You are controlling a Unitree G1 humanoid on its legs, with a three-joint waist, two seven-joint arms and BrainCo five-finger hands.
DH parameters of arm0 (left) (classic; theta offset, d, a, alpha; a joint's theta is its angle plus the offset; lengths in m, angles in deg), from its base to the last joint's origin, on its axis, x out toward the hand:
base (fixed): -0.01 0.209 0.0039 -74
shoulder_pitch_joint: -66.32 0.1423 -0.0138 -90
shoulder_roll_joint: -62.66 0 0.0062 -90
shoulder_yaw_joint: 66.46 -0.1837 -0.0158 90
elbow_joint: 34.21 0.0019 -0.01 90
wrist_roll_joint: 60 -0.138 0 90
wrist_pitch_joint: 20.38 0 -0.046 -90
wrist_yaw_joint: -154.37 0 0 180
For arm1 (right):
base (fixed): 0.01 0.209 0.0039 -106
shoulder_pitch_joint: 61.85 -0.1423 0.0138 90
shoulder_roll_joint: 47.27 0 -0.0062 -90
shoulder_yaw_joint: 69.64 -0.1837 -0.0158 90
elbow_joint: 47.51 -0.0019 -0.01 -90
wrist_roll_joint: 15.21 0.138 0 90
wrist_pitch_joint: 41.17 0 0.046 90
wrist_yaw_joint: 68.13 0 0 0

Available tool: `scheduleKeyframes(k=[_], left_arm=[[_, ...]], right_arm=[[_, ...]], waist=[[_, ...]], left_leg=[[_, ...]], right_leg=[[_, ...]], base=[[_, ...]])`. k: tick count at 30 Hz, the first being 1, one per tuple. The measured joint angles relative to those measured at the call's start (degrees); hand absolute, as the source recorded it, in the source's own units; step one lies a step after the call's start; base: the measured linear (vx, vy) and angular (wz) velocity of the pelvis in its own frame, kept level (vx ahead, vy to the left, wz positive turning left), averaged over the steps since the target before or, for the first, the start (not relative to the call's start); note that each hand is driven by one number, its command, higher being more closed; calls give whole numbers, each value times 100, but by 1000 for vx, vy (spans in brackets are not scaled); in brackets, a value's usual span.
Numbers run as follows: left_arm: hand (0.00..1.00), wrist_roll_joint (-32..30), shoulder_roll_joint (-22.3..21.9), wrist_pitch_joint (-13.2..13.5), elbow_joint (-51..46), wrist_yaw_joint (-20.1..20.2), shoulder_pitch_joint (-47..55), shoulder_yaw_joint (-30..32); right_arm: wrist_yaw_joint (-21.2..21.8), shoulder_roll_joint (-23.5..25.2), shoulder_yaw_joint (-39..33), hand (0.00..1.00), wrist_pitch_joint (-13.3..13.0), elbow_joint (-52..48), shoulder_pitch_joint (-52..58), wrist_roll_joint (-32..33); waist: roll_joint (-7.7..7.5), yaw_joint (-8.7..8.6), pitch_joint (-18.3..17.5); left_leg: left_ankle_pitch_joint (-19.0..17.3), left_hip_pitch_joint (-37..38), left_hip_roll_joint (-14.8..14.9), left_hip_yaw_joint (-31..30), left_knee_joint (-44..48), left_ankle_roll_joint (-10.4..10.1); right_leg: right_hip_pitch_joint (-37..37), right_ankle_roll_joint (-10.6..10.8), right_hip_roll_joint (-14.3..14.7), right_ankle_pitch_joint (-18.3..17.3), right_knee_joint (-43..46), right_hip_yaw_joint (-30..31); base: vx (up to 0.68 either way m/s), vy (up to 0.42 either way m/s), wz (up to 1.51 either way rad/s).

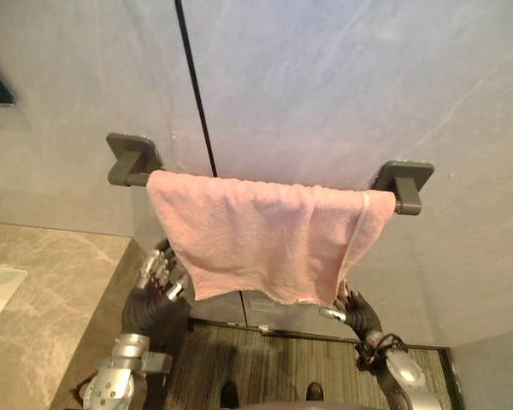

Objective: Organize washtable

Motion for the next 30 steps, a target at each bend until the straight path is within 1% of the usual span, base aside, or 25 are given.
scheduleKeyframes(k=[1, 2, 4, 5, 7, 8, 10, 12, 13, 15, 16, 17, 18, 19, 20, 21, 22, 24, 25, 26, 27, 28, 30], left_arm=[[0, -182, 3, -88, 105, 105, 97, -3], [0, -238, 5, -127, 169, 150, 129, -5], [0, -680, 6, -250, 522, 287, 225, -7], [0, -751, 6, -256, 647, 312, 231, -8], [0, -1143, 8, -328, 1249, 379, 270, -17], [0, -1232, 13, -360, 1359, 384, 311, -35], [0, -1423, 110, -441, 1603, 435, 468, -183], [0, -1440, 328, -479, 1920, 625, 665, -459], [0, -1278, 448, -531, 2041, 669, 696, -607], [0, -905, 973, -626, 2116, 754, 752, -1167], [0, -164, 1460, -691, 2080, 964, 810, -1628], [0, 242, 1825, -716, 2005, 1118, 868, -1930], [0, 865, 2314, -794, 1807, 1306, 960, -2245], [0, 1314, 2629, -828, 1610, 1445, 1022, -2357], [0, 1661, 2823, -863, 1461, 1536, 1054, -2392], [0, 2314, 3155, -908, 1188, 1681, 1058, -2409], [0, 2820, 3339, -915, 964, 1764, 1003, -2380], [0, 3248, 3357, -914, 642, 1766, 825, -2265], [0, 3495, 3326, -902, 423, 1740, 637, -2193], [0, 3596, 3304, -888, 322, 1721, 538, -2163], [0, 3728, 3218, -828, 120, 1644, 349, -2087], [0, 3837, 3031, -715, -82, 1461, 155, -1992], [0, 3946, 2740, -572, -311, 1286, -50, -1835]], right_arm=[[141, -47, 6, 0, 104, 16, 91, -190], [204, -63, 8, 0, 135, 17, 139, -250], [465, -127, 25, 0, 249, 16, 344, -443], [505, -137, 35, 0, 288, 16, 387, -483], [666, -165, 123, 0, 388, -73, 619, -602], [708, -189, 171, 0, 422, -161, 690, -603], [869, -348, 368, 0, 507, -591, 933, -609], [1106, -699, 682, 0, 544, -1053, 1139, -582], [1178, -866, 799, 0, 557, -1135, 1132, -475], [1258, -1402, 1121, 0, 577, -1389, 1073, -203], [1345, -1867, 1294, 0, 582, -1575, 1007, 326], [1407, -2211, 1382, 0, 579, -1716, 949, 649], [1440, -2684, 1482, 0, 566, -1889, 849, 1082], [1442, -2968, 1531, 0, 538, -2000, 768, 1404], [1439, -3120, 1541, 0, 525, -2087, 721, 1611], [1432, -3362, 1561, 0, 485, -2280, 608, 2017], [1416, -3485, 1595, 0, 386, -2477, 471, 2337], [1400, -3447, 1613, 0, 235, -2791, 288, 2681], [1364, -3280, 1630, 0, 83, -2893, 186, 2917], [1306, -3153, 1629, 0, 38, -2918, 148, 3036], [1202, -2868, 1630, 0, -58, -2934, 90, 3143], [1068, -2604, 1634, 0, -119, -2970, 89, 3288], [1003, -2403, 1647, 0, -160, -2990, 100, 3332]], waist=[[7, 7, -5], [9, 19, -5], [21, 49, -14], [22, 51, -14], [24, 57, -16], [24, 52, -16], [19, 59, -16], [15, 55, -15], [15, 56, -15], [17, 49, -13], [21, 46, -10], [23, 42, -5], [30, 36, 4], [23, 34, 17], [10, 36, 18], [7, 44, 26], [1, 47, 32], [7, 51, 34], [4, 60, 32], [1, 60, 31], [-9, 58, 28], [-15, 59, 26], [-21, 60, 30]], left_leg=[[-5, 28, 2, 23, 12, -1], [-10, 44, 4, 36, 12, -1], [-35, 107, 6, 66, 3, -8], [-50, 129, 5, 66, -4, -28], [-77, 195, 6, 84, -17, -28], [-87, 202, 6, 87, -17, -25], [-100, 211, 1, 89, -17, -13], [-130, 214, -10, 99, -16, -26], [-133, 215, -14, 102, -15, -23], [-137, 222, -26, 101, 14, -17], [-143, 240, -36, 101, 17, -8], [-150, 270, -39, 102, 18, 2], [-159, 301, -40, 111, 18, 17], [-162, 301, -41, 112, 18, 22], [-163, 299, -41, 112, 18, 22], [-163, 290, -45, 111, 17, 22], [-165, 285, -46, 108, 16, 26], [-171, 275, -51, 103, 14, 35], [-170, 264, -60, 90, 14, 34], [-167, 253, -71, 78, 14, 29], [-168, 229, -79, 55, 15, 28], [-164, 201, -89, 37, 17, 33], [-151, 187, -100, 32, 20, 59]], right_leg=[[14, 0, 2, 0, 0, 22], [23, 1, 4, 0, 0, 38], [68, 6, 9, -6, 1, 82], [85, 14, 8, -14, 3, 84], [124, 43, 5, -82, 26, 103], [124, 38, 4, -93, 34, 104], [125, 38, -5, -105, 42, 106], [122, 44, -18, -109, 45, 112], [122, 45, -22, -110, 46, 113], [124, 56, -38, -117, 59, 109], [142, 64, -49, -122, 63, 108], [171, 72, -56, -127, 61, 108], [194, 88, -66, -139, 62, 109], [194, 91, -70, -142, 61, 110], [194, 92, -72, -142, 58, 109], [190, 92, -75, -142, 51, 104], [189, 92, -79, -142, 45, 100], [189, 93, -87, -143, 33, 95], [188, 99, -89, -147, 27, 82], [187, 100, -88, -149, 21, 71], [184, 97, -89, -146, 0, 47], [184, 78, -96, -122, -25, 24], [186, 99, -104, -92, -43, 8]], base=[[27, -4, -11], [10, -3, -12], [-12, -4, -8], [-22, -3, -3], [-24, -2, -4], [0, 0, 0], [0, 0, 0], [0, 0, 0], [0, 0, 0], [0, 0, 0], [0, 0, 0], [0, 0, 0], [0, 0, 0], [0, 0, 0], [0, 0, 0], [0, 0, 0], [0, 0, 0], [0, 0, 0], [26, 0, 4], [37, 1, 7], [49, 0, 9], [38, -2, 8], [64, -5, 4]])
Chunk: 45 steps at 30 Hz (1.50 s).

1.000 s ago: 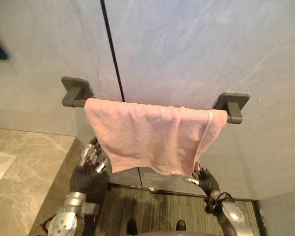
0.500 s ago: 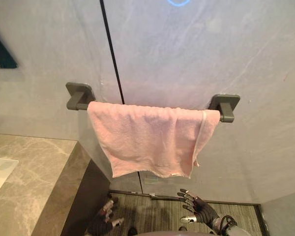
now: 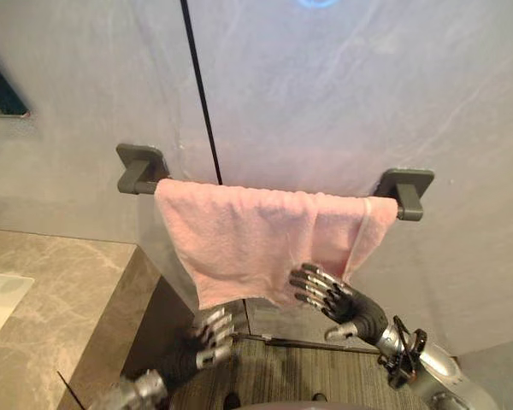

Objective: Organize washtable

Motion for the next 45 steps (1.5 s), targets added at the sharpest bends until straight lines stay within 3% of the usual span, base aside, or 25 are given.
scheduleKeyframes(k=[3, 6, 10, 15, 18, 22, 34, 40, 45], left_arm=[[0, 142, -486, 385, -205, -416, -395, 85], [0, -20, -834, 519, -200, -811, -649, 57], [0, -316, -1253, 554, -8, -1166, -918, -140], [0, -509, -1677, 535, 437, -1214, -1065, -542], [0, -1189, -2038, 534, 717, -1356, -1212, -578], [0, -2854, -2500, 532, 921, -1781, -1377, -199], [0, -4884, -3055, 518, 1093, -2293, -1380, 735], [0, -5445, -3172, 520, 1093, -2582, -1380, 1313], [0, -5464, -3216, 520, 1094, -2669, -1380, 1633]], right_arm=[[-113, 186, 122, 0, -52, 0, -6, 135], [-325, 368, 272, 0, -69, 5, -72, 122], [-473, 678, 501, 0, -75, 102, -186, 46], [-596, 1081, 820, 0, -73, 688, -473, -332], [-716, 1413, 1011, 0, -60, 1027, -743, -583], [-723, 1729, 1126, 0, -28, 1256, -1019, -946], [-665, 1969, 1074, 0, 66, 1310, -1032, -1471], [-564, 2038, 891, 0, 67, 1309, -995, -1512], [-418, 2032, 713, 0, 98, 1273, -808, -1430]], waist=[[-36, -1, 23], [-59, -15, 63], [-93, -10, 89], [-92, -11, 93], [-92, -5, 97], [-106, 4, 130], [-147, -16, 204], [-147, -13, 204], [-148, -11, 204]], left_leg=[[-10, -10, -2, -17, 4, 14], [-32, -12, -1, -8, 4, 27], [-46, -61, -7, 2, 3, 27], [-42, -191, -11, 24, 1, 28], [-42, -258, -11, 40, 1, 28], [-43, -326, -8, 87, 4, 29], [-66, -278, -4, 171, 2, 39], [-66, -247, -5, 177, 2, 39], [-66, -239, -5, 178, 2, 39]], right_leg=[[-2, 1, 3, 2, -3, -14], [-13, 1, 6, 1, -7, 6], [-87, 1, 0, 0, 15, 43], [-273, 1, -4, -1, 82, 97], [-350, 1, -3, 0, 87, 114], [-429, 1, 3, 3, 87, 151], [-422, 2, 9, 3, 111, 252], [-411, 2, 8, 2, 140, 260], [-407, 2, 8, 2, 143, 261]], base=[[58, -10, 1], [24, -14, -4], [-21, -7, -3], [-27, -2, -4], [-5, -1, -1], [26, -7, -4], [0, -6, -4], [0, 0, 0], [0, 0, 0]])
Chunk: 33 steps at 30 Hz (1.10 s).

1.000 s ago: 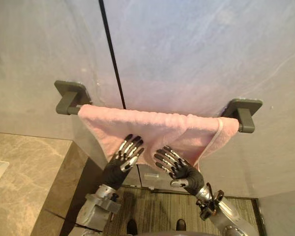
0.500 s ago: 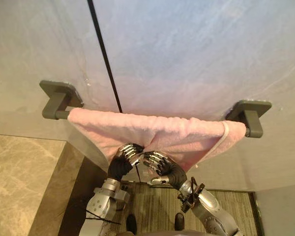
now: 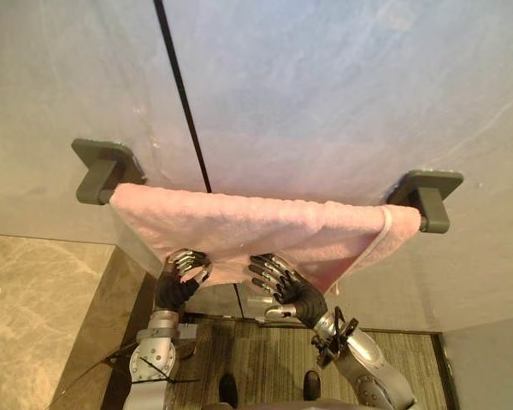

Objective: Organize washtable

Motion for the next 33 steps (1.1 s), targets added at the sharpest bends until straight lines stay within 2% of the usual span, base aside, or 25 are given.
scheduleKeyframes(k=[7, 9, 14, 17, 20, 22, 23, 25, 28, 30, 33], left_arm=[[0, 134, -18, 0, 0, -11, 0, 404], [0, 222, -50, 0, 0, -13, 0, 451], [0, 252, -50, 0, 9, 2, 0, 451], [0, 398, -56, 0, 138, 18, 2, 399], [0, 450, -24, 11, 584, 84, 1, 282], [0, 451, 25, -25, 1457, 153, -37, 112], [0, 451, 24, -42, 1675, 162, -53, 76], [0, 449, 16, -176, 2705, 236, -147, 2], [0, 450, 17, -265, 3908, 230, -284, 87], [0, 453, 14, -270, 5325, 103, -504, 469], [0, 512, 15, -320, 6591, -195, -657, 1112]], right_arm=[[63, -13, -416, 0, 48, -201, 329, -4], [100, -10, -501, 0, 130, -201, 392, -4], [129, -4, -483, 0, 146, -118, 535, -18], [298, 11, -433, 0, 232, 729, 522, -32], [337, 14, -453, 0, 351, 1957, 475, -490], [299, 23, -597, 0, 376, 3196, 355, -1081], [276, 26, -660, 0, 379, 3431, 336, -1194], [100, 59, -1006, 0, 375, 4317, 229, -1629], [-120, 156, -1418, 0, 363, 5184, 59, -1882], [-419, 311, -1928, 0, 265, 6156, -232, -2008], [-786, 415, -2686, 0, 201, 7141, -512, -2076]], waist=[[-2, -15, -3], [-6, -10, -6], [-9, -11, -17], [-19, -3, -74], [-3, 18, -154], [31, 12, -188], [36, 14, -188], [55, 14, -187], [66, 11, -190], [86, 9, -177], [106, 27, -153]], left_leg=[[0, 6, -1, 0, 0, 0], [0, 14, -1, 0, 1, 0], [1, 37, -2, -2, 0, 1], [2, 41, -3, -6, 0, 1], [5, 42, -7, -38, 2, 2], [7, 75, -11, -63, 2, 2], [7, 81, -10, -68, 2, 2], [8, 126, -6, -91, 2, 2], [8, 148, -8, -99, 1, 1], [7, 214, -10, -126, 1, 0], [3, 320, -10, -168, 1, -2]], right_leg=[[4, 0, -1, 0, -1, 1], [6, 0, -1, 0, -1, 0], [7, 0, -2, 0, -4, 0], [10, 0, -3, 0, -6, -3], [68, 4, -6, 19, -69, -28], [156, 2, -4, 61, -159, -58], [180, -1, -2, 64, -165, -63], [222, -2, 3, 65, -182, -91], [280, -9, 4, 94, -250, -107], [383, -14, 6, 117, -302, -141], [525, -21, 6, 103, -305, -186]], base=[[0, 0, 0], [0, 0, 0], [0, 0, 0], [0, 0, 0], [3, -1, 5], [-19, -11, 6], [-34, -17, 4], [-36, -14, 4], [-15, -4, 0], [-22, -17, 6], [-13, -16, 9]])
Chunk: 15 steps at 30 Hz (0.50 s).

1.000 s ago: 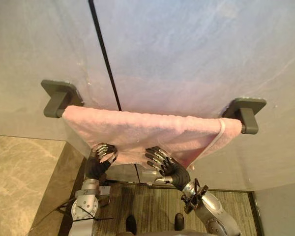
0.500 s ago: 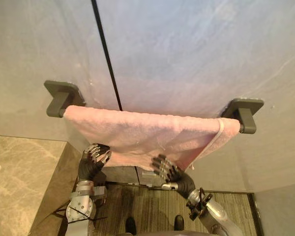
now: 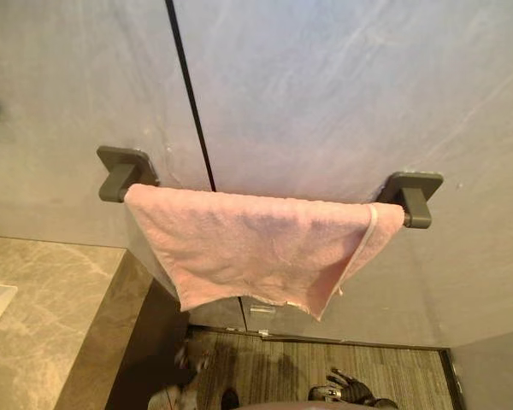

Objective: Organize washtable

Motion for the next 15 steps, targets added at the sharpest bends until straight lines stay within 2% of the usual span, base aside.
scheduleKeyframes(k=[3, 7, 11, 13, 14, 15], left_arm=[[0, 44, 4, -146, 656, -331, 31, 745], [0, 126, -93, -279, 753, -250, 256, 1089], [0, 459, -169, -278, 796, -168, 161, 1314], [0, 622, -199, -275, 789, -193, -25, 1279], [0, 658, -230, -274, 776, -208, -28, 1250], [0, 713, -216, -271, 662, -262, -117, 1148]], right_arm=[[-437, 48, -698, 0, 29, 394, 17, -272], [-642, 139, -1093, 0, 58, 382, 93, -670], [-744, 156, -891, 0, 53, 274, -3, -1119], [-762, 118, -540, 0, 42, 64, -194, -1331], [-768, 57, -480, 0, 40, 24, -249, -1357], [-791, 114, -393, 0, 35, -178, -265, -1470]], waist=[[28, 139, 31], [35, 133, 53], [-43, 145, 162], [35, 170, 335], [100, 168, 341], [22, 123, 332]], left_leg=[[-2, 138, 3, -17, 1, -1], [-16, 187, 9, -178, 3, -35], [-83, -235, 58, -411, 514, -43], [-256, -574, 135, -466, 790, -49], [-275, -674, 198, -459, 808, -23], [-395, -711, 299, -215, 654, 106]], right_leg=[[153, -17, -1, -16, 1, -27], [299, -38, 0, -101, 2, -211], [275, -77, -1, -146, 96, -529], [152, -109, 61, -228, 324, -668], [47, -169, 85, -236, 396, -732], [-75, -311, 88, -241, 417, -904]], base=[[-36, -14, 5], [-62, -23, 23], [-74, -24, 42], [-102, -32, 29], [-107, -63, 29], [-12, -48, 40]])
